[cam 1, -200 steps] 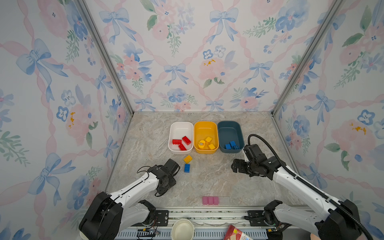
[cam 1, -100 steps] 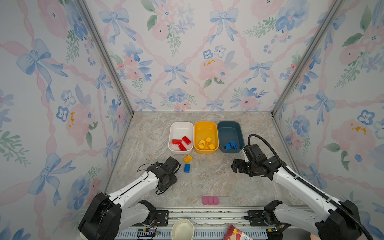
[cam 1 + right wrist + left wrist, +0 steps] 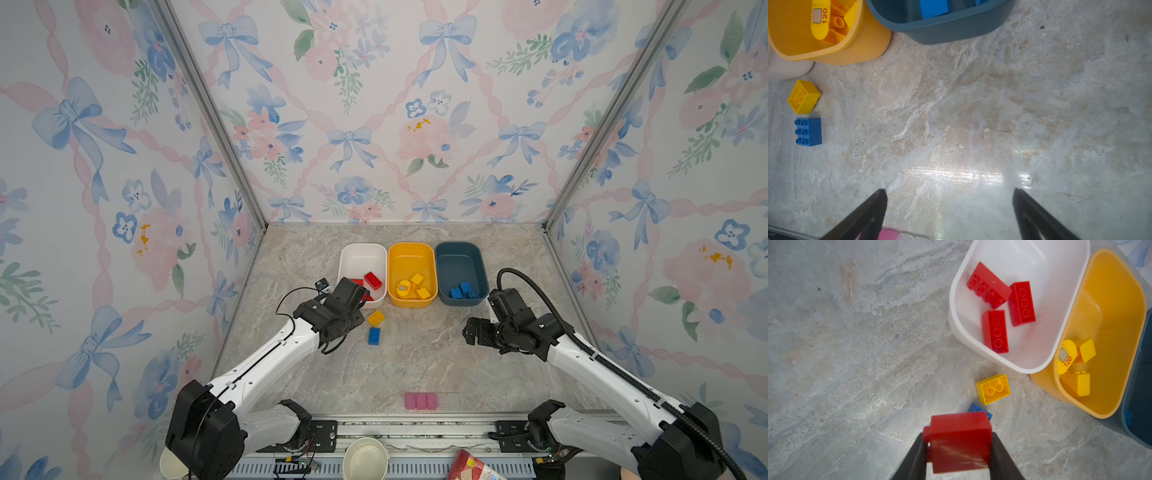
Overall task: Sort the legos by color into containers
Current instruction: 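Carry the red brick with the left gripper over the white tub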
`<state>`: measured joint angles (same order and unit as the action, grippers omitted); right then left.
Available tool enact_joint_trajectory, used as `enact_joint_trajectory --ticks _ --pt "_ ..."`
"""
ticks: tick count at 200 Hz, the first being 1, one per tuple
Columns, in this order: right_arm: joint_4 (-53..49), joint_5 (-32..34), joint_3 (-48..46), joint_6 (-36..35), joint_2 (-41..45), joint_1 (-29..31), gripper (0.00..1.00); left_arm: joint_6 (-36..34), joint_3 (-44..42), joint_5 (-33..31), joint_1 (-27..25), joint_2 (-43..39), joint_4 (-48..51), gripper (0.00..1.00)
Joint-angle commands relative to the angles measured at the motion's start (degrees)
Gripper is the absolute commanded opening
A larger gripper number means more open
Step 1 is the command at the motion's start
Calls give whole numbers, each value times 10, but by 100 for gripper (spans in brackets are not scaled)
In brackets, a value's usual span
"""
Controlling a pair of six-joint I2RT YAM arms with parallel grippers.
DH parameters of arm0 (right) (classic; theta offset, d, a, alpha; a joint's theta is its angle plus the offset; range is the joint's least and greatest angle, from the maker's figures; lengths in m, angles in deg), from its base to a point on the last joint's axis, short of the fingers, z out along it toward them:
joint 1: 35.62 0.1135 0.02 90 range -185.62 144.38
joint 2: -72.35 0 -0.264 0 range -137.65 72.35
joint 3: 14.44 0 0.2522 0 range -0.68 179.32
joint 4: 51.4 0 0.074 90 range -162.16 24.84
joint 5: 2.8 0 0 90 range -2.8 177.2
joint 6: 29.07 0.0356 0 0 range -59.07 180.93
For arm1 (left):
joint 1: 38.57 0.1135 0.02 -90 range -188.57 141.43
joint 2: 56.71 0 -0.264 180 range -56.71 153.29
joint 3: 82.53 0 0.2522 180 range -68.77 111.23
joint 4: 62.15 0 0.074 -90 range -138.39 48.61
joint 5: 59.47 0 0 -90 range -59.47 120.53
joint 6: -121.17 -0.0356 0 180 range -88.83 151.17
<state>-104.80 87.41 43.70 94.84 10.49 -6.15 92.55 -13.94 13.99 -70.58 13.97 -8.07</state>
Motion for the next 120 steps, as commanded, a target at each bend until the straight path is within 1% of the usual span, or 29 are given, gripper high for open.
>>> enact_joint_trajectory --ticks 1,22,49,90,120 --pt "-14 0 13 1 9 8 97 -75 59 -46 10 48 -2 36" --pt "-12 0 13 3 8 9 97 -119 109 -45 22 101 -30 35" --pt "-11 0 14 5 6 12 97 -163 160 -24 38 174 -73 35" --pt "-12 0 15 5 6 14 97 -200 226 -13 49 284 -108 34" --pt "-13 0 14 7 9 15 97 -215 258 -30 61 336 -124 34"
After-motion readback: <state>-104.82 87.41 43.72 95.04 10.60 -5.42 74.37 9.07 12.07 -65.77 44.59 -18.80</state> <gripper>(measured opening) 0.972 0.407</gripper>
